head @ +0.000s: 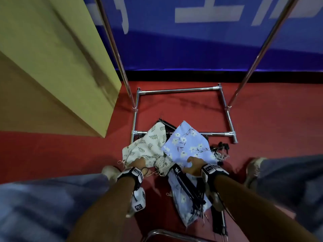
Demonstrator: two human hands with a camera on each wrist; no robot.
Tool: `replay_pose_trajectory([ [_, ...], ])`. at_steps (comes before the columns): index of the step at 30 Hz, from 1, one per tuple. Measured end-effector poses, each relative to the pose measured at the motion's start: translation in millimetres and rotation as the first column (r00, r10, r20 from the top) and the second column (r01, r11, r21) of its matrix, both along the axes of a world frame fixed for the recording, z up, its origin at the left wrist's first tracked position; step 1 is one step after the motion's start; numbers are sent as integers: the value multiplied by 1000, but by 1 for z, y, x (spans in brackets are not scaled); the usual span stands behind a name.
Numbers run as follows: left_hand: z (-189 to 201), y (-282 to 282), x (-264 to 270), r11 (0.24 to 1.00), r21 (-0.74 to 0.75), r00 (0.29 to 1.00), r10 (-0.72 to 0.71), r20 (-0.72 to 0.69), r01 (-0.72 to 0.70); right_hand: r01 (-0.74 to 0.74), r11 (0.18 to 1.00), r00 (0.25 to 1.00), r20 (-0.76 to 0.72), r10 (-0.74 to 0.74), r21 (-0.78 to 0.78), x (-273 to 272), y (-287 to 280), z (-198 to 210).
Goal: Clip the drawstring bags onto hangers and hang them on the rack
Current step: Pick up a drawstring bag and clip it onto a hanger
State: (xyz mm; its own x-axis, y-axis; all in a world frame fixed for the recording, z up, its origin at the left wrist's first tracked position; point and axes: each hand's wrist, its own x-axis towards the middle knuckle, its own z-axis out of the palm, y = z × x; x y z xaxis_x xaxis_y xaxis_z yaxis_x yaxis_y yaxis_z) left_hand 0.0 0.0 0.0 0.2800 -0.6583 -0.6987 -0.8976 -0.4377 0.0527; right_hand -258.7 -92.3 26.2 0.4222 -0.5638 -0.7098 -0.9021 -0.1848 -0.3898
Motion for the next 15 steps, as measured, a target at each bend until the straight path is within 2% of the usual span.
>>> replay_pose_trajectory([
  [3,-26,4,-2,997,70,1000,18,-13,-17,-105,989,991,-71,113,107,11,5,-35],
  [5,-42,3,-10,997,80,1000,-18,-10,18,-113,985,989,-81,124,128,15,11,-61],
  [8,-56,2,-23,996,75,998,-34,-54,38,-93,992,985,-137,105,86,15,14,-89],
  [11,-73,-1,-35,1000,6,991,-18,-130,19,-123,992,988,-89,126,44,13,20,-113],
  [15,-91,-7,-52,998,-54,982,32,-188,-43,-30,1000,996,-85,30,5,10,25,-126],
])
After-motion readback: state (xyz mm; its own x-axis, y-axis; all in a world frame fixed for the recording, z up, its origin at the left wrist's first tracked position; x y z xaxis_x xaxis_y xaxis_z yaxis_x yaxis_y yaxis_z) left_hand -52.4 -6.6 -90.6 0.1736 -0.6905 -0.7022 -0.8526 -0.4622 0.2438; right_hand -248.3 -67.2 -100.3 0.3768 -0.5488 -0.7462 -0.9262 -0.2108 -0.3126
